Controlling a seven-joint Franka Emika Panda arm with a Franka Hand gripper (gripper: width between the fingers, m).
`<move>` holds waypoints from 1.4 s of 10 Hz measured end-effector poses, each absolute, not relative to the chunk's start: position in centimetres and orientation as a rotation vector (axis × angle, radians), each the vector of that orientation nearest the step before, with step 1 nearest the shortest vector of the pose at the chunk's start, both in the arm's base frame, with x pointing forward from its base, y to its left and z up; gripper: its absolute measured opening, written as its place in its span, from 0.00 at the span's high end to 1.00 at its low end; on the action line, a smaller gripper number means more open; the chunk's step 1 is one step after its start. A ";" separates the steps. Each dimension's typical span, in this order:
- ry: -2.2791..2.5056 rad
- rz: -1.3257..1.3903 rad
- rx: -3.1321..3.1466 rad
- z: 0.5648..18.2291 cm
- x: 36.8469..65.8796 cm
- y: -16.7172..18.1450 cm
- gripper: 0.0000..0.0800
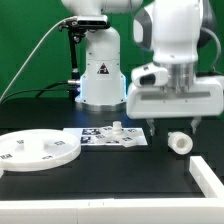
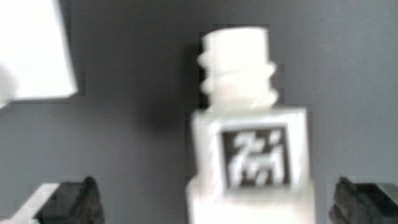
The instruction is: Assemble round table
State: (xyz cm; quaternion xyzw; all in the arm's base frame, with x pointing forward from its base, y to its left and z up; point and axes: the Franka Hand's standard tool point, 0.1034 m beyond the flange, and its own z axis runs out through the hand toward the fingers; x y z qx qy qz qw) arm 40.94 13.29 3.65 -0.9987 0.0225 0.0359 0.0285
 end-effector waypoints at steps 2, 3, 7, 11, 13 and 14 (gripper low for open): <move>-0.021 0.103 -3.068 7.5 42.3 10.2 0.19; -0.053 0.078 -3.062 8.9 42.8 8.3 0.19; -0.075 0.065 -3.060 8.8 43.1 7.5 0.19; -0.279 0.093 -3.045 9.9 42.3 1.8 0.19; -0.393 0.086 -3.026 9.9 42.1 -3.1 0.19; -0.385 0.086 -3.019 9.7 42.2 -3.9 0.19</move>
Offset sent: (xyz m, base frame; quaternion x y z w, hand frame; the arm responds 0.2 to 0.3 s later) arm 0.0150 -0.0511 0.0251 0.0308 0.0198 -0.0828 0.9959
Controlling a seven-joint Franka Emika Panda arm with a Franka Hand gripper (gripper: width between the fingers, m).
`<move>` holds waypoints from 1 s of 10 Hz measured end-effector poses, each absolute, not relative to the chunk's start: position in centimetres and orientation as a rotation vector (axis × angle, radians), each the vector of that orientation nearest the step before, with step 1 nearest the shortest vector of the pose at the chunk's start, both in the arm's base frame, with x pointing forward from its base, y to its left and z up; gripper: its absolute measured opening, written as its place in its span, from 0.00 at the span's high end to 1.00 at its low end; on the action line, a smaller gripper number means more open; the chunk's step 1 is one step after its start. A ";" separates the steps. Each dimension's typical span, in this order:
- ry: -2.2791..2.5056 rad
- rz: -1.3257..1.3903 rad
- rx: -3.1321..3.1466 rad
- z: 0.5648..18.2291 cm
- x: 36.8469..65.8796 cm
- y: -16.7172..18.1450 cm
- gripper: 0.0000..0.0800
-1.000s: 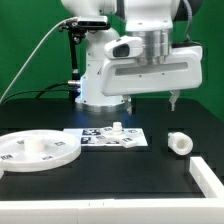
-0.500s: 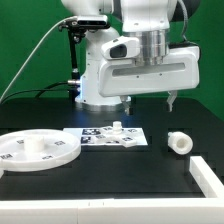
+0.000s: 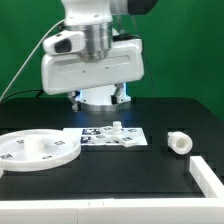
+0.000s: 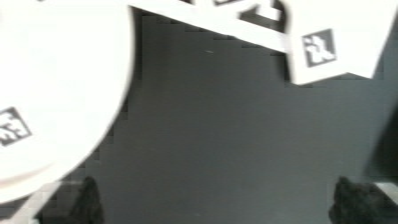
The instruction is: Assemble round table
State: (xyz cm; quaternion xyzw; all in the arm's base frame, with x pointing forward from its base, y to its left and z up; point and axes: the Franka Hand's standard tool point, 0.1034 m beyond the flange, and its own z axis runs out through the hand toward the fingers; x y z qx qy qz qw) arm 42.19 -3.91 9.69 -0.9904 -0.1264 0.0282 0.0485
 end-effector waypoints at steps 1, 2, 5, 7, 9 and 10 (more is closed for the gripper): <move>-0.383 0.088 -3.021 9.7 42.2 -3.6 0.19; -0.388 0.089 -3.020 9.7 42.2 -3.5 0.19; -0.551 0.096 -2.982 8.7 41.6 -6.6 0.19; -0.647 0.100 -2.962 7.0 40.9 -11.4 0.19; -0.632 0.105 -2.968 5.4 40.6 -12.7 0.19; -0.646 0.095 -2.967 5.6 40.8 -12.5 0.19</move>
Offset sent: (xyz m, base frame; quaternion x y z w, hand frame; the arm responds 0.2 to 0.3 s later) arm 0.0000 0.0000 0.0000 0.0000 0.0000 0.0000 1.0000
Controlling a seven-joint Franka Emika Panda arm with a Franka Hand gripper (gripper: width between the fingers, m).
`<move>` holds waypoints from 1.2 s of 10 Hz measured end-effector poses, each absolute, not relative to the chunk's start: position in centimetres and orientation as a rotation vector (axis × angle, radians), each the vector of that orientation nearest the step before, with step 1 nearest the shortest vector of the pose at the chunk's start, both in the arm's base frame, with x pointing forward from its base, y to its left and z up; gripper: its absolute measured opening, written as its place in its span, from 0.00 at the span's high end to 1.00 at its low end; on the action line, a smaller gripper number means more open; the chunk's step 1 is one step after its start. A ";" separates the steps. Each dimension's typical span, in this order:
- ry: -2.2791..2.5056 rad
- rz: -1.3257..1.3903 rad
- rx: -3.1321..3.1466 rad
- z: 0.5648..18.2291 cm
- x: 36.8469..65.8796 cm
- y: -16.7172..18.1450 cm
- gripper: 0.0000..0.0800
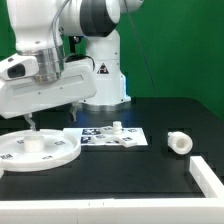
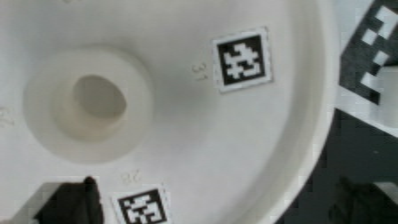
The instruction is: Assemble round table
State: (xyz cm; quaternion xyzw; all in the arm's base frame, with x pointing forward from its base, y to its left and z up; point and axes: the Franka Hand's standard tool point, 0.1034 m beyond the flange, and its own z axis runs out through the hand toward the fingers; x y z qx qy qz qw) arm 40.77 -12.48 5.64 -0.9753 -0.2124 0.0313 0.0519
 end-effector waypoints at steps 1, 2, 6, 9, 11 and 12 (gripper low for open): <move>-0.642 0.101 -2.966 5.5 40.6 -12.6 0.19; -0.643 0.103 -2.966 5.4 40.6 -12.7 0.19; -0.770 0.028 -3.028 3.8 41.4 -17.1 0.19; -0.758 0.081 -3.011 2.2 40.1 -16.8 0.19; -0.756 0.086 -3.011 2.0 40.1 -17.1 0.19; -0.752 0.098 -3.010 1.4 39.9 -17.5 0.19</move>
Offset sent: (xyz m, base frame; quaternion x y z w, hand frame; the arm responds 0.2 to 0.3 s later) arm 0.0285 -0.0620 -0.0021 -0.1055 -0.0031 -0.0639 0.9924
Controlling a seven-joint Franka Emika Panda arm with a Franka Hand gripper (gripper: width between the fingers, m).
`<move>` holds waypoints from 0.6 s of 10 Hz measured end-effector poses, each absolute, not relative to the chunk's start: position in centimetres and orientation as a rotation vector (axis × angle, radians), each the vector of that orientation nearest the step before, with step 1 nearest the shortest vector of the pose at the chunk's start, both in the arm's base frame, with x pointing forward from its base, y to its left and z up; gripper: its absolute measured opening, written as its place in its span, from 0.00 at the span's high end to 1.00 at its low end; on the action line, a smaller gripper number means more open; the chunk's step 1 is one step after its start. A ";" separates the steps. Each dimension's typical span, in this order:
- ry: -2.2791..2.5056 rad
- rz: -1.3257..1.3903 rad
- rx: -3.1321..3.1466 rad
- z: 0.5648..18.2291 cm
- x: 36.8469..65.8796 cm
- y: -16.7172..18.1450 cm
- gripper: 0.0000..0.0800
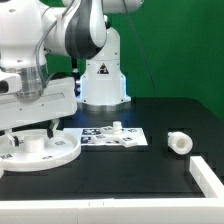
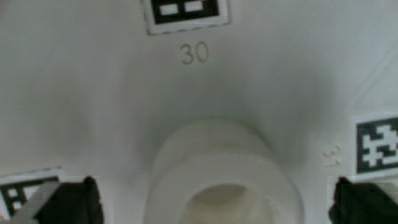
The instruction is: Assemble round table
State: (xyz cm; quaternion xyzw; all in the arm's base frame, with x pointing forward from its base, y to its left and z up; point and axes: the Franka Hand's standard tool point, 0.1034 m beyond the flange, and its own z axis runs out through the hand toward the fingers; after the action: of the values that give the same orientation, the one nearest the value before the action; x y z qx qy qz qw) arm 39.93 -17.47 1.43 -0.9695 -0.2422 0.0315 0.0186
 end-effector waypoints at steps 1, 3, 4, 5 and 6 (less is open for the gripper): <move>-0.748 0.111 -3.005 1.0 39.8 -17.6 0.19; -0.741 0.124 -2.997 1.0 39.7 -17.6 0.22; -0.741 0.125 -2.996 0.9 39.7 -17.6 0.44; -0.741 0.123 -2.997 1.0 39.7 -17.6 0.50; -0.741 0.123 -2.997 1.0 39.7 -17.6 0.50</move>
Offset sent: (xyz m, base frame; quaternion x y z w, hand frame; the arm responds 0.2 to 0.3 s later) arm 0.0000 0.0000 0.0000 0.0000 0.0000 0.0000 1.0000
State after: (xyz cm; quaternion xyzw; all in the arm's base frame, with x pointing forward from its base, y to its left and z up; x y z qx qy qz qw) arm 39.72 -17.60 0.96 -0.9696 -0.2398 0.0399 0.0258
